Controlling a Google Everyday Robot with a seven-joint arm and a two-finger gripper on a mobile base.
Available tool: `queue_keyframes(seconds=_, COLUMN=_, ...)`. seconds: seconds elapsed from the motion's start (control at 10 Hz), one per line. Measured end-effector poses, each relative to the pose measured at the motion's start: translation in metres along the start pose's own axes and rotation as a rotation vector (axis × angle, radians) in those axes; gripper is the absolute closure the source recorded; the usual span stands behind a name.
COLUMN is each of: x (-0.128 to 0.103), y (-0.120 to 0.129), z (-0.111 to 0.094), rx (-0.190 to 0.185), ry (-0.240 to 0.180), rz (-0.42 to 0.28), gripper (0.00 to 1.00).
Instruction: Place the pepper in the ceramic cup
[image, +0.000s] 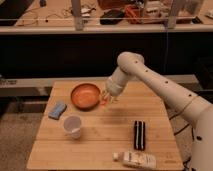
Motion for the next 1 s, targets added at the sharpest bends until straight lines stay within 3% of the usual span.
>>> queue_keyframes(seconds=0.2, x=-0.018, y=-0.013, z=-0.015, rx=0.045, ry=-0.064, rz=-0.026, gripper=0.95)
queue_keyframes(seconds=0.5, x=-0.051, y=-0.033, z=-0.032, rx=0.083, ry=-0.154, rz=-0.093, gripper=0.95)
queue_keyframes(seconds=0.8, x=-0.086, y=-0.048, z=-0.031, rx=0.086, ry=-0.226, rz=-0.178, gripper=0.95)
queue_keyframes(seconds=1.0, x=-0.114, y=-0.056, z=-0.02, rx=0.066, ry=-0.293, rz=-0.236, gripper=0.95)
